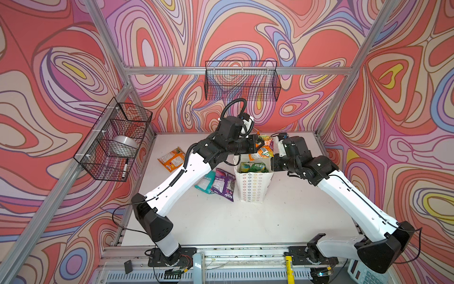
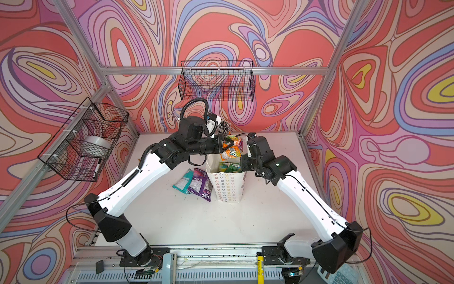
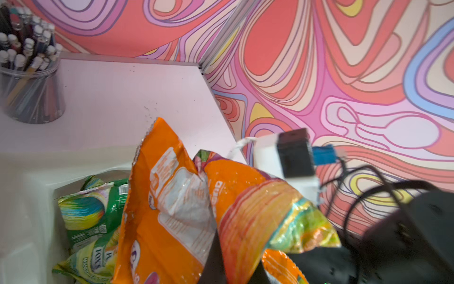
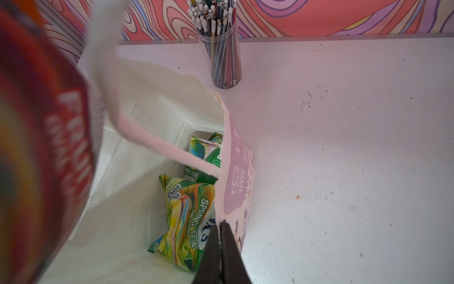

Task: Place the snacks into the paper bag
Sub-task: 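Lift the orange bag with the left gripper and carry it over the paper bag, then lower the orange bag into the paper bag and open the left gripper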

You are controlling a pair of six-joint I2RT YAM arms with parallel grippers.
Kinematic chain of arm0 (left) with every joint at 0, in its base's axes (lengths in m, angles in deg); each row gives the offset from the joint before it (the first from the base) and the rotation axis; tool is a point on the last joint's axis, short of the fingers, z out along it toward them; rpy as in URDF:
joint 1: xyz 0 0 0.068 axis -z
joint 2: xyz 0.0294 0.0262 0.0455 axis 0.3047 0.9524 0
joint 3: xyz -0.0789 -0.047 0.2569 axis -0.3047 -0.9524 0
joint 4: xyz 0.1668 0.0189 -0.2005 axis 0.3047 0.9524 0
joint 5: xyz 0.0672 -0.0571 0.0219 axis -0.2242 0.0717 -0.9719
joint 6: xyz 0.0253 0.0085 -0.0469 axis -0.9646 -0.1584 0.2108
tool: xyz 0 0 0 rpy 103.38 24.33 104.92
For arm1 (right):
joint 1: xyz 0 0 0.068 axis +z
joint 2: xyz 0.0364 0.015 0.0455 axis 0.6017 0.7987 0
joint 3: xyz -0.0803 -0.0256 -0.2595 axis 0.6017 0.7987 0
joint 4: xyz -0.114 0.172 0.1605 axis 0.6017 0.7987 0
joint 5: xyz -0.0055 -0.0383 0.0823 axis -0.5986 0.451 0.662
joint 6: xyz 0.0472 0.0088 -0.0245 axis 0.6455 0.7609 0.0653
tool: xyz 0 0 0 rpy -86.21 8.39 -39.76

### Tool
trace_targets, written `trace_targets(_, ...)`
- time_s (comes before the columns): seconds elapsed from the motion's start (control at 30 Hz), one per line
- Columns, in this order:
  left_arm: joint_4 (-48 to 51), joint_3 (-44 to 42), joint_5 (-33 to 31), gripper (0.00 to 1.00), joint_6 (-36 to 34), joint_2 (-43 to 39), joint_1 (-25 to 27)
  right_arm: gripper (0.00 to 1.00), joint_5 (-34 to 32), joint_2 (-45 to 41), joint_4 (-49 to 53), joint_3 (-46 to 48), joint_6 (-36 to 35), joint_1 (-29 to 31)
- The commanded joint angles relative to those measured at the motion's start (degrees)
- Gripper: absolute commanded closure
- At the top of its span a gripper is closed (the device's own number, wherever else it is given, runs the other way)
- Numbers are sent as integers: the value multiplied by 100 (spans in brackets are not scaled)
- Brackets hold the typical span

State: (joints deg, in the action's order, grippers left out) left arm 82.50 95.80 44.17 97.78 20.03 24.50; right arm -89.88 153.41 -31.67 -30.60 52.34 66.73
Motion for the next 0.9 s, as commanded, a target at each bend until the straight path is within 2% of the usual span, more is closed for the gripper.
trace_targets(0.0, -138, 30, 69, 99, 45, 25, -14, 100, 85, -158, -198, 43, 42, 50)
trace_targets(0.2, 23, 54, -86, 99, -43, 139, -49, 100, 84, -198, -253, 109, 59, 50)
trace_targets(0.37, 636, 407, -204, 99, -164, 462, -27, 100, 82, -211, -255, 118, 68, 50)
trace_targets(0.5, 1318, 788, -533, 99, -378, 691, 135, 100, 53, -215, -252, 103, 57, 57)
trace_targets(0.63, 1662, 853, -1057, 98, -488, 705, 327, 100, 58, -202, -254, 95, 55, 50)
trace_targets(0.87, 1934, 807, -1409, 97, -646, 811, 509, 100, 72, -183, -258, 106, 60, 50)
